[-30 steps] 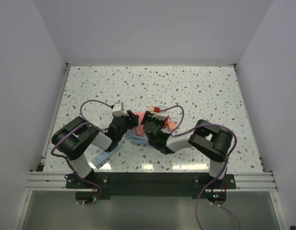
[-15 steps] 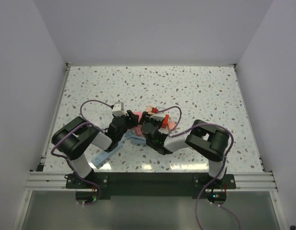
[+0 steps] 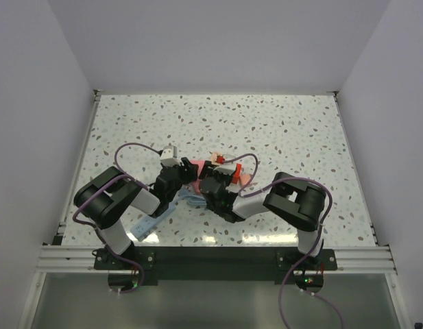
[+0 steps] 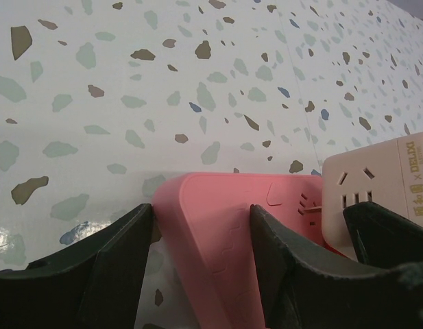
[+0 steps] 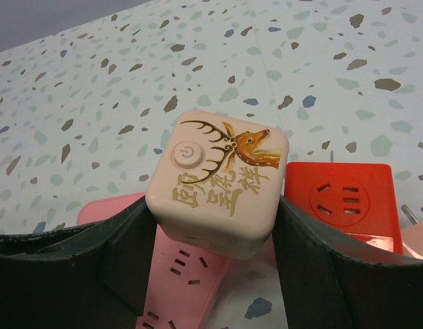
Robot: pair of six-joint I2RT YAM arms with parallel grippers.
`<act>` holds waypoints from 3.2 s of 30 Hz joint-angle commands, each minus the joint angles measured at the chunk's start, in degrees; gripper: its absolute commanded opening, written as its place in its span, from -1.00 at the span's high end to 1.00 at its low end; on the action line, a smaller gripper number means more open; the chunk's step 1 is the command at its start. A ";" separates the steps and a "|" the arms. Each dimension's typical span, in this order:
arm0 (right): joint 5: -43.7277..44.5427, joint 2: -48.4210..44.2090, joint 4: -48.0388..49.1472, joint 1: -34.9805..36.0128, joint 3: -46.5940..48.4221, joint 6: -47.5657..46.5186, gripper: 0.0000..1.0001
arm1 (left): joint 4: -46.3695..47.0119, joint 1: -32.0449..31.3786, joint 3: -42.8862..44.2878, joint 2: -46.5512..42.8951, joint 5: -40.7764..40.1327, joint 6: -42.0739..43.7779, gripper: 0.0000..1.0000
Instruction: Insert the plug
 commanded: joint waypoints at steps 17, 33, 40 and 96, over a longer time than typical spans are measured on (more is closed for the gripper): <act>4.77 2.35 -0.99 0.21 3.86 1.41 1.00 | -0.03 -0.14 -0.40 -0.87 0.61 0.76 -0.25; 5.04 3.75 -8.46 0.91 3.25 8.44 1.00 | -0.03 -0.14 -1.10 -2.54 0.70 0.50 -0.25; 5.74 4.63 -11.63 2.32 4.21 8.35 1.00 | -0.03 -0.14 -1.80 -3.69 0.79 0.59 -0.25; -29.94 7.10 -34.38 -6.20 11.86 4.58 1.00 | -3.19 0.21 2.24 1.06 4.65 4.54 0.20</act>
